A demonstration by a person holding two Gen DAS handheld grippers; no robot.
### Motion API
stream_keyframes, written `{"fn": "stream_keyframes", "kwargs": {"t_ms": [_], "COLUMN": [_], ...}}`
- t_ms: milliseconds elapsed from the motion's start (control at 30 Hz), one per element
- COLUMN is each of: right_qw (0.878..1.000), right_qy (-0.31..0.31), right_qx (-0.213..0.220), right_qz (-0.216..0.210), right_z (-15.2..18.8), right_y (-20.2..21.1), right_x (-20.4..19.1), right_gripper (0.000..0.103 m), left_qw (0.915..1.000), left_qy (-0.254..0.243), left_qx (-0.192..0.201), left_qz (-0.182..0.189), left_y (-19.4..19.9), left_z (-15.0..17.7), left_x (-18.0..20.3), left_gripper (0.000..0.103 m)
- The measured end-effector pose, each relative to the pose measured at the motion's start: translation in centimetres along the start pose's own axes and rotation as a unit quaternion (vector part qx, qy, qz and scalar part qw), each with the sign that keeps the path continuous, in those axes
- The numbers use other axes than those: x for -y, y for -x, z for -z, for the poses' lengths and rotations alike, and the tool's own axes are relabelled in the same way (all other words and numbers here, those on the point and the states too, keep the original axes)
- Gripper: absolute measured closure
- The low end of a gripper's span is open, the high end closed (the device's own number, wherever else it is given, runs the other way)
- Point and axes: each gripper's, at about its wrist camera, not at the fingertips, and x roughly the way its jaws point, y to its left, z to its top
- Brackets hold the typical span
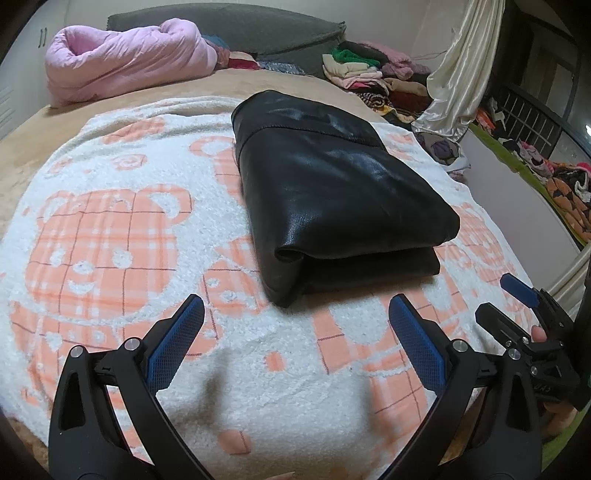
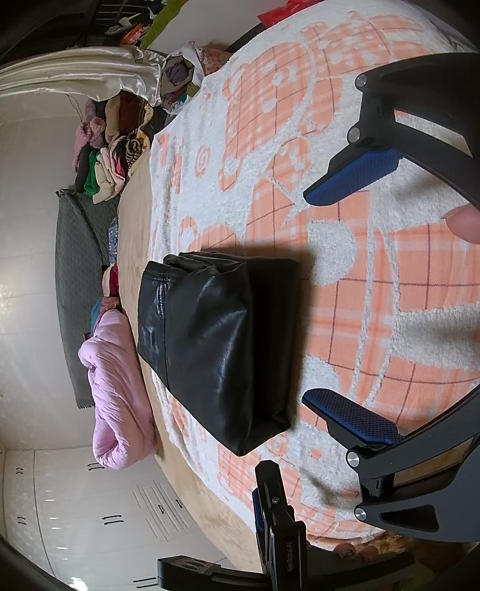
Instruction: Fold large clothes
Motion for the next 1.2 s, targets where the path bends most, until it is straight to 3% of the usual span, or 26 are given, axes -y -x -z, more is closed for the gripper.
{"fn": "stream_keyframes", "kwargs": {"t_ms": [1200], "right_qw": [1.0], "right_qy": [-0.005], "right_qx": [0.007], "right_qz": [0.001], "right_z": [-0.29], "right_y": [0.62], "right_x": [-0.71], "right_gripper": [0.004], "left_qw": [0.9999], "left_qy": [-0.01], "left_qx": [-0.002], "left_qz": [-0.008], "left_y": [0.31], "left_z": [0.18], "left_x": [-0.24], "left_gripper": [0.01]}}
